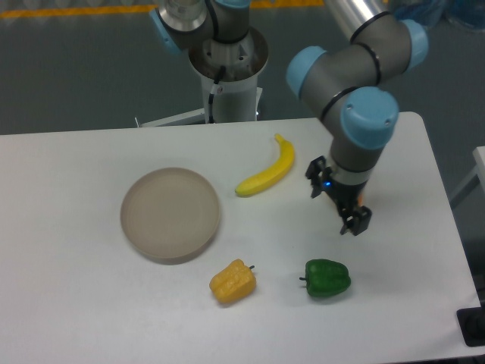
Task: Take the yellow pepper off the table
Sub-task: 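Move the open gripper from beside the banana toward the yellow pepper, then lower the gripper over the yellow pepper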
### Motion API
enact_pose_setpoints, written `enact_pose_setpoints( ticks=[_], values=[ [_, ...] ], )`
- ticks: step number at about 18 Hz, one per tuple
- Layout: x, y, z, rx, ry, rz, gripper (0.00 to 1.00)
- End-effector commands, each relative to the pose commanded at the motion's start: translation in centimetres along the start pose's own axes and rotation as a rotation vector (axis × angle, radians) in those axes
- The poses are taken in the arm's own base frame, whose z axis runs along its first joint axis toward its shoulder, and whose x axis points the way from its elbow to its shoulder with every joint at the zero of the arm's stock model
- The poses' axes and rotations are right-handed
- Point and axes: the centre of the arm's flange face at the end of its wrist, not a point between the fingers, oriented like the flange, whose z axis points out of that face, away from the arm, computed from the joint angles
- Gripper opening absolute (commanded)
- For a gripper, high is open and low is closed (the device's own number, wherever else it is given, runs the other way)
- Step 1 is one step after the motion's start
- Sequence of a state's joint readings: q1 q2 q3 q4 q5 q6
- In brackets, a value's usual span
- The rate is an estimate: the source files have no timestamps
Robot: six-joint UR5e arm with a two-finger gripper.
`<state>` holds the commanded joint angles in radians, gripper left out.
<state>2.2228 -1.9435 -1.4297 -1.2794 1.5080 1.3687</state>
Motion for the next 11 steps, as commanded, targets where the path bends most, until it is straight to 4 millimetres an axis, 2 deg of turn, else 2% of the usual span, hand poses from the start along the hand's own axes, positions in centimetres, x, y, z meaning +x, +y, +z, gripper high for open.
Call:
enact_pose_setpoints(
  ticks=[4,11],
  values=[
    [-0.4,-3.3,1.8,0.095,-0.018,-0.013,1.0],
    [-0.7,-9.3,5.9,0.088,0.02,-0.1,1.0]
  ],
)
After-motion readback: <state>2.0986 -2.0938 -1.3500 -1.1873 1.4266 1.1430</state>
